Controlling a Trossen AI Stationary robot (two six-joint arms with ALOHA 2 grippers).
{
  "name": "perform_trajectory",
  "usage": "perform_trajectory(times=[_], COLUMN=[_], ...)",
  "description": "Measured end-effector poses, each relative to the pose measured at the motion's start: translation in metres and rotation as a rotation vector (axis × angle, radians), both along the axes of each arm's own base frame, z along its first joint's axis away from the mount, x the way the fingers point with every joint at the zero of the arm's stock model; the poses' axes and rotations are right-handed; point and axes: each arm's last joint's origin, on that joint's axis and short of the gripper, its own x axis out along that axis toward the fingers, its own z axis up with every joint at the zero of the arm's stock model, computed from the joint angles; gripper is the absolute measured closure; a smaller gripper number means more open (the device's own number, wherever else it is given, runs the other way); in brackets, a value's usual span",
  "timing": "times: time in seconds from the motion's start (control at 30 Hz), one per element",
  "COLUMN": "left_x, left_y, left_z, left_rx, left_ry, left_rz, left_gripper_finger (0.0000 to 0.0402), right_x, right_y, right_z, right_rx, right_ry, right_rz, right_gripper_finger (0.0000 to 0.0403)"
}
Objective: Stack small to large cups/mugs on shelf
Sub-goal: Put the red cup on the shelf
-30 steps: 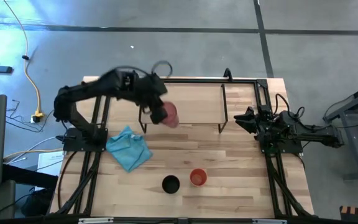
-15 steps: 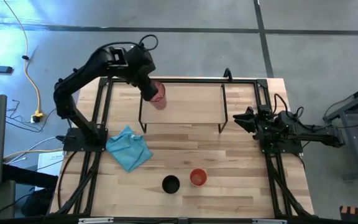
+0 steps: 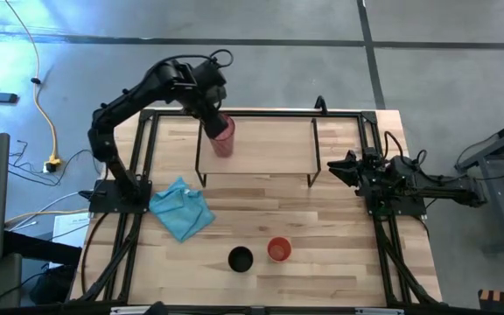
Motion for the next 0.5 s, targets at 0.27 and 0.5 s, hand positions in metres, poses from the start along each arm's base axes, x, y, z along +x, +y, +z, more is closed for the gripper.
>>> perform_trajectory(times=[0.27,0.5], left_x=[0.0005,0.0032], left_y=[0.0004,0.0028], left_z=[-0.0005,-0.0018], left_rx=[0.000,0.029], left_ry=[0.002,0.003], left_rz=[-0.011,-0.023], left_gripper_finger=[0.0401,0.0360], right_x=[0.0000,0.0003], right_y=[0.0000,0.0000], right_z=[0.0000,-0.0019], right_rx=[-0.001,-0.001], right_ry=[0.000,0.020], right_rz=[0.000,0.000], right_gripper_finger=[0.0261,0.0261])
